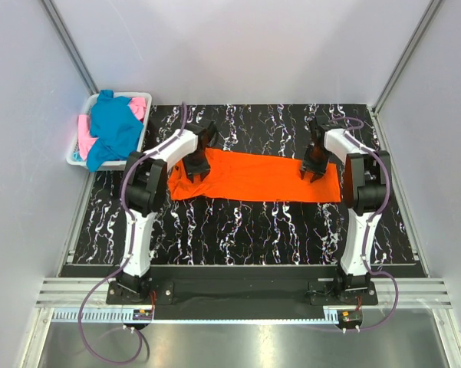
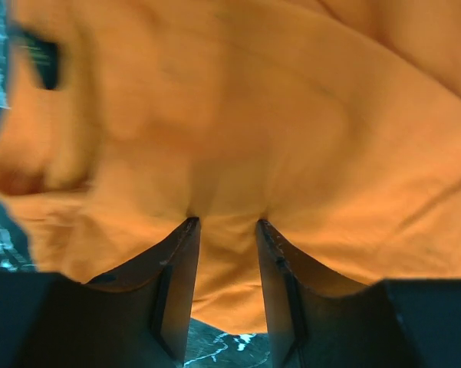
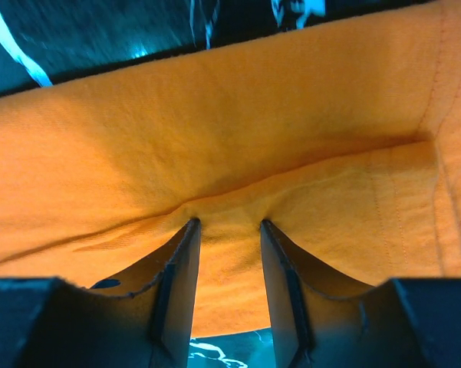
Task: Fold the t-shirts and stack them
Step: Fold the tshirt
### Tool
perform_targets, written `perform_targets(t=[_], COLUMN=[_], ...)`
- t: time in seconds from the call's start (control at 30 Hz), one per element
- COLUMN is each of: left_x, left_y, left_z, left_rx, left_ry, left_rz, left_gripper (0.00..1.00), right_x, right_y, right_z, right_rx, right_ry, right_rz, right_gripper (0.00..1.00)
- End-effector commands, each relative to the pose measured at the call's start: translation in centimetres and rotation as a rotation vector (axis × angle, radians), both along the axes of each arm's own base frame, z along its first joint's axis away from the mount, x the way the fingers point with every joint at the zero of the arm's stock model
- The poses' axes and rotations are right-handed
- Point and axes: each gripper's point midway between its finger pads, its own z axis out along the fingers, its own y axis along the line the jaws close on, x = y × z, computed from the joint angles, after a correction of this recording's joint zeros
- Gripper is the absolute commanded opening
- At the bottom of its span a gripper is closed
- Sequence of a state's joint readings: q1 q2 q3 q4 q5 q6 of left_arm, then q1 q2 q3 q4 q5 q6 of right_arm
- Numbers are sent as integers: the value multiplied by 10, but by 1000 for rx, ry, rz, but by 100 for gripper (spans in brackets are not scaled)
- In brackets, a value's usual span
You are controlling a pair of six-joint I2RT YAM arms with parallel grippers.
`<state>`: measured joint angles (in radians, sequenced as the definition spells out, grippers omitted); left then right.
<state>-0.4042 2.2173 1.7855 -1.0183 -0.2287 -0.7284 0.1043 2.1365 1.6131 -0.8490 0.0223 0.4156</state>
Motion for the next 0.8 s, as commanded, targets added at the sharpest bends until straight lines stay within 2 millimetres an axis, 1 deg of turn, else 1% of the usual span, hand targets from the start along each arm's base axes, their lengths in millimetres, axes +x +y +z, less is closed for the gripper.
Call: perform_targets(t=[0.0, 0.07, 0.1, 0.13, 0.17, 0.2, 0.23, 0.27, 0.3, 0.33, 0.37, 0.43, 0.47, 0.5, 0.57, 0.6, 0.63, 0.67, 0.7, 0.73, 0.77], left_x=[14, 22, 27, 34, 40, 44, 54, 58, 62, 72, 73, 83, 84, 86, 92, 94, 100, 103, 106, 114, 117], left_y=[27, 31, 35, 34, 32, 31, 26, 22, 19, 15, 14, 9, 9, 9, 7, 6, 5, 2, 4, 1, -5], left_z=[10, 14, 10, 15, 16, 15, 14, 12, 10, 15, 1, 1, -9, -11, -13, -18, -17, -19, -20, -19, -18], left_rx=[45, 39, 39, 28, 15, 4, -8, -23, -33, -48, -44, -62, -62, -67, -81, -86, -98, -111, -122, -142, -175], left_ry=[-12, -23, -19, -35, -43, -43, -52, -51, -50, -73, -48, -64, -50, -47, -59, -55, -76, -79, -86, -114, -122], left_rz=[76, 87, 98, 99, 88, 82, 72, 58, 49, 43, 38, 31, 30, 34, 39, 35, 32, 20, 24, 20, 5], left_gripper=[41, 41, 41, 41, 41, 41, 41, 41, 41, 41, 41, 42, 42, 43, 44, 44, 44, 45, 46, 46, 47], right_x=[-39, -45, -51, -55, -63, -65, -68, -72, -79, -82, -91, -96, -101, -107, -115, -122, -127, -134, -140, -144, -151], right_y=[-8, -8, -6, -5, -5, -5, -1, 1, 2, 4, 9, 17, 25, 29, 40, 48, 54, 60, 71, 79, 84], right_z=[-16, -15, -15, -15, -17, -13, -13, -12, -11, -11, -12, -7, -5, -3, -1, 1, 2, 1, 3, 4, 3], right_rx=[-72, -79, -83, -85, -90, -91, -92, -95, -94, -90, -87, -77, -68, -62, -43, -41, -38, -29, -26, -19, -13], right_ry=[111, 115, 121, 125, 140, 130, 132, 133, 137, 138, 153, 140, 139, 138, 141, 138, 143, 150, 146, 144, 156], right_rz=[13, 11, 15, 15, 15, 15, 21, 21, 21, 20, 29, 34, 50, 45, 63, 80, 77, 86, 114, 112, 114], right_gripper=[44, 44, 44, 44, 44, 44, 44, 44, 44, 44, 44, 44, 44, 44, 44, 44, 44, 44, 44, 44, 43])
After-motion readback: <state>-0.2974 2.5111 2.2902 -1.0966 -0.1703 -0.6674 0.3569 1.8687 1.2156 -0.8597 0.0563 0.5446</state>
